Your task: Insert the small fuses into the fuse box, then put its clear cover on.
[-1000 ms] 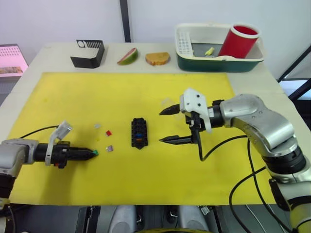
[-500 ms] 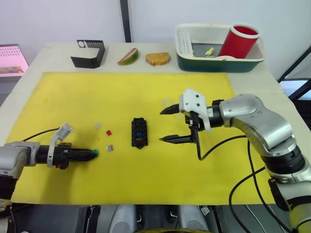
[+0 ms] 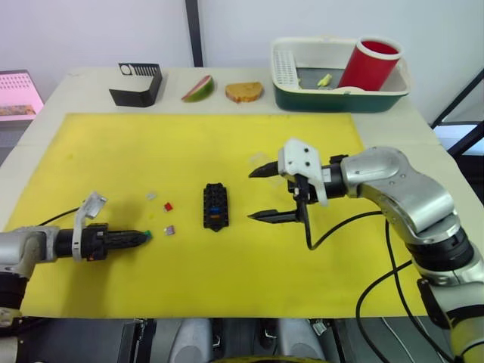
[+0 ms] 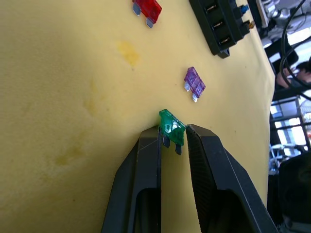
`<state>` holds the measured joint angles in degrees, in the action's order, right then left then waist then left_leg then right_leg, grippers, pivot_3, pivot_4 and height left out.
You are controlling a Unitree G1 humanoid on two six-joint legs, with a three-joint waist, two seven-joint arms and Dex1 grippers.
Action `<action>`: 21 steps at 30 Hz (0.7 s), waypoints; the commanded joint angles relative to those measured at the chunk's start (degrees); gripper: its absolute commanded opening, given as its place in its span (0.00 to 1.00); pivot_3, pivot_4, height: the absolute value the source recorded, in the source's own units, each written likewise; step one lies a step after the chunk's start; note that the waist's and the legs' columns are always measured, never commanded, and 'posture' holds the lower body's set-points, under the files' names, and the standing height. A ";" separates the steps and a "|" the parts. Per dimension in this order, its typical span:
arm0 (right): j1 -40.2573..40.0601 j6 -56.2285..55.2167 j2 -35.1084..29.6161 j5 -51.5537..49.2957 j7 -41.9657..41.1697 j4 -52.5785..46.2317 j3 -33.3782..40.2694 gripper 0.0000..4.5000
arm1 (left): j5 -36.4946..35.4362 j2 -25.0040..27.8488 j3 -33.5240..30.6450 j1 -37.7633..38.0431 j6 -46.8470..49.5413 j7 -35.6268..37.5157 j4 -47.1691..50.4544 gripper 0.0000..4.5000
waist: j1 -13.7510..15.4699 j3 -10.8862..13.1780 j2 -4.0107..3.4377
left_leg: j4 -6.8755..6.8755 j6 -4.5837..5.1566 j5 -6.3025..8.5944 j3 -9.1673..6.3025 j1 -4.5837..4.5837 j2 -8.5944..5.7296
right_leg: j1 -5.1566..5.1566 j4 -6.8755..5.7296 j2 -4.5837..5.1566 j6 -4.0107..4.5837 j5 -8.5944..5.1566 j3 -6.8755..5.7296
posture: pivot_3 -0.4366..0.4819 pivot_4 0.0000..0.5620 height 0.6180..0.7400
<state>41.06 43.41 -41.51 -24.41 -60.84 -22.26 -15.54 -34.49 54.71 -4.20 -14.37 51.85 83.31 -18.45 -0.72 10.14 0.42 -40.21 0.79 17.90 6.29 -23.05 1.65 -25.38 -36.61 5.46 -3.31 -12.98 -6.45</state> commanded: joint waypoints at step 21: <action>1.40 -2.05 1.26 1.38 -0.75 0.62 -0.65 1.00 | 0.31 -0.06 -2.97 2.09 -0.50 -3.06 -0.59 0.01 | -0.13 0.00 0.00 | 0.00 -0.02 -0.01 0.01 0.04 0.01 | -0.01 -0.08 0.00 0.01 -0.01 0.04 | 0.48 0.27 1.00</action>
<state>41.07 42.43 -40.60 -23.12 -61.29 -21.02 -16.82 -34.93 54.48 -6.04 -13.13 51.69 81.71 -18.12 -0.85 10.14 0.43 -40.21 0.77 17.89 6.30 -23.01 1.66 -25.39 -36.70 5.47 -3.30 -12.98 -6.41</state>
